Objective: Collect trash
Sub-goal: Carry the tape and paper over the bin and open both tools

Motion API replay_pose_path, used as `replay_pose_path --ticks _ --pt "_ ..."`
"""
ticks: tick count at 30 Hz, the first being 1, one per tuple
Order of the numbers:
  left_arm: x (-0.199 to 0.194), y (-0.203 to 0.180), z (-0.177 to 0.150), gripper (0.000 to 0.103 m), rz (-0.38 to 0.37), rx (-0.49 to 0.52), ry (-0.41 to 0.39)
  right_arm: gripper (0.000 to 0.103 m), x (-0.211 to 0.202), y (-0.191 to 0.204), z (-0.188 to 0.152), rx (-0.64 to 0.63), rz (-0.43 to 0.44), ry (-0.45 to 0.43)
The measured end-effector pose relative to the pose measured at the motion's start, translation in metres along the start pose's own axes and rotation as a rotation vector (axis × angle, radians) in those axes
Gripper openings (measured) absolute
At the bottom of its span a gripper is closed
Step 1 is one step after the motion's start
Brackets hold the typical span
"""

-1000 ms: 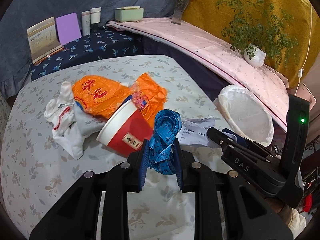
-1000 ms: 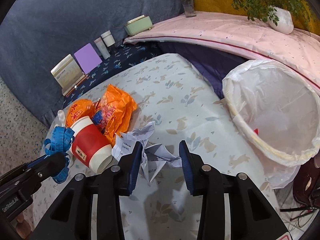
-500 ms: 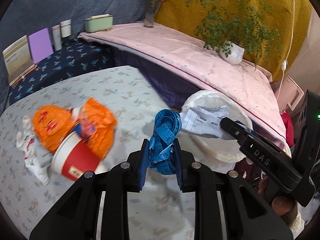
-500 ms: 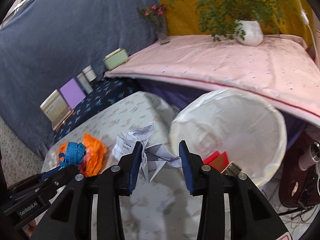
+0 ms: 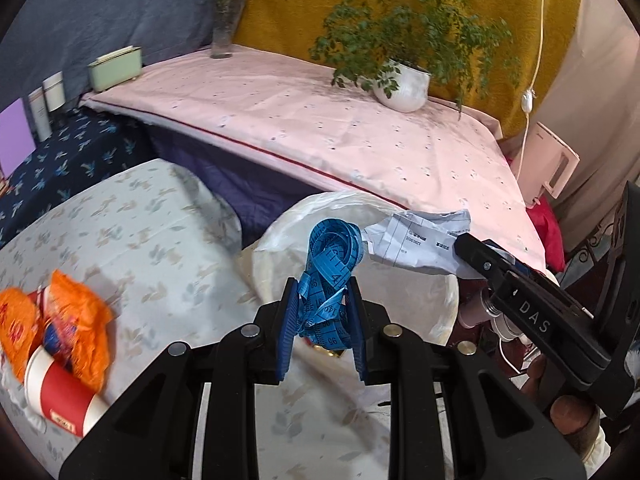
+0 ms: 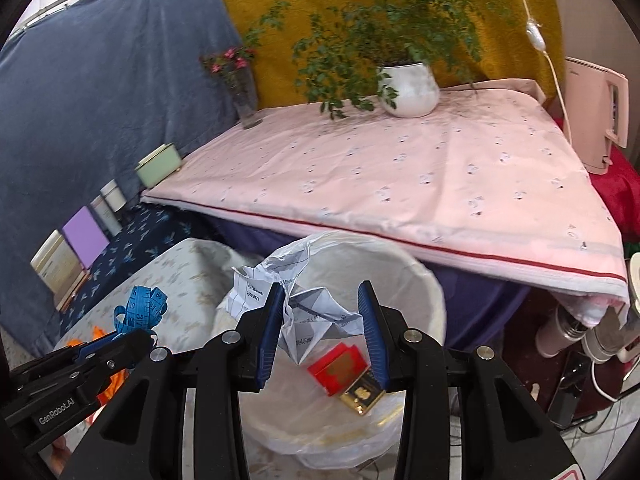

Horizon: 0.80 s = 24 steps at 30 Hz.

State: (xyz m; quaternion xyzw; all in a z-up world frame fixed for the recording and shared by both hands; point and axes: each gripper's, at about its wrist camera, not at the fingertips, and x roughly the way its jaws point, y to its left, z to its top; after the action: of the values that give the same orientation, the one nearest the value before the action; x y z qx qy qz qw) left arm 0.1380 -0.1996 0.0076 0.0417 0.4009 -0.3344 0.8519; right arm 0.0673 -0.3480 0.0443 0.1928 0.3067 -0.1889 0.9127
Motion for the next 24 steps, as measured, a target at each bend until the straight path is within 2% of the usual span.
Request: replay_pose_path --ticks 7,8,10,15,21,24 --pt "0.023 -0.020 0.014 0.026 -0.012 0.045 0.008 0.037 0.005 -0.023 0.009 0.031 -0.032 -0.011" --pt "0.025 -0.021 0.015 0.031 -0.016 0.042 0.008 0.037 0.006 -0.025 0.010 0.034 -0.034 -0.012" --pt "0.025 -0.021 0.017 0.060 -0.020 0.025 0.005 0.037 0.007 -0.027 0.011 0.039 -0.035 -0.012" --pt "0.022 -0.020 0.022 0.065 0.008 0.022 -0.024 0.039 0.010 -0.024 0.015 0.040 -0.031 -0.009" --pt "0.017 -0.010 0.020 0.070 0.038 0.004 -0.030 0.052 0.014 -0.013 0.016 0.035 -0.019 -0.004" --pt "0.014 -0.004 0.019 0.070 0.047 -0.010 -0.032 0.055 0.012 -0.007 0.016 0.021 -0.019 -0.005"
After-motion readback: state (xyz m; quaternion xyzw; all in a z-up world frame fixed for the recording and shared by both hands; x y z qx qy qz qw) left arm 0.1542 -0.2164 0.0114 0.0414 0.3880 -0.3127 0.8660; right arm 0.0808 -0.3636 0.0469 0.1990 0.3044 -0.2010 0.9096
